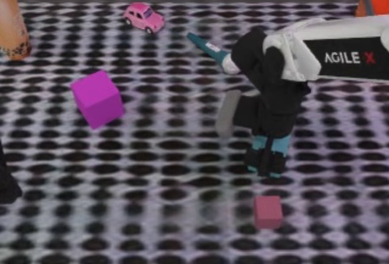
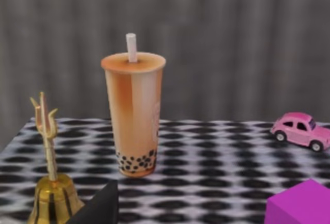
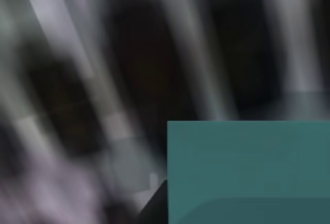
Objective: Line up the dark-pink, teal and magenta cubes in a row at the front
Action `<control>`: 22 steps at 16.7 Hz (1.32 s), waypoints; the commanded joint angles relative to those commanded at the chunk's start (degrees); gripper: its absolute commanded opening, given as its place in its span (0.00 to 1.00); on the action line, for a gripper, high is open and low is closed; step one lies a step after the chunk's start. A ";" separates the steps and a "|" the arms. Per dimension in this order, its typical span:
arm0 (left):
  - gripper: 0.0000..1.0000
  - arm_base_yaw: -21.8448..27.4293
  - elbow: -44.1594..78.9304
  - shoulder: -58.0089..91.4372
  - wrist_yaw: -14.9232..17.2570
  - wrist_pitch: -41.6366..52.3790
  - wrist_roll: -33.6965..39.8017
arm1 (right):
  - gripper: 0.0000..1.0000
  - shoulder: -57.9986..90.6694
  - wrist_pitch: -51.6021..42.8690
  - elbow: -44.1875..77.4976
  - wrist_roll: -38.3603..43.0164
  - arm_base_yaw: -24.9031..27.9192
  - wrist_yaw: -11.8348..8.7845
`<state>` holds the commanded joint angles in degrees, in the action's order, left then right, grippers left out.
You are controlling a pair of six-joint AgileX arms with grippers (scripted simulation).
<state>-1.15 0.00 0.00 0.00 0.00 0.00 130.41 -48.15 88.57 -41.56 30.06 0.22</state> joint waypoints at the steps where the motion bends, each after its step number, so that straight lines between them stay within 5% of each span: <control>1: 1.00 0.00 0.00 0.00 0.00 0.00 0.00 | 0.00 0.00 0.00 0.00 0.00 0.00 0.00; 7: 1.00 0.00 0.00 0.00 0.00 0.00 0.00 | 0.00 -1.60 -1.87 0.91 0.39 0.05 -0.43; 13: 1.00 0.00 0.00 0.00 0.00 0.00 0.00 | 0.00 -6.14 -13.44 7.41 0.31 0.44 -0.47; 22: 1.00 0.00 0.00 0.00 0.00 0.00 0.00 | 0.00 -8.26 -13.97 6.14 0.64 3.62 -0.47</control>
<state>-1.15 0.00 0.00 0.00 0.00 0.00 122.15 -62.12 94.71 -40.92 33.68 -0.25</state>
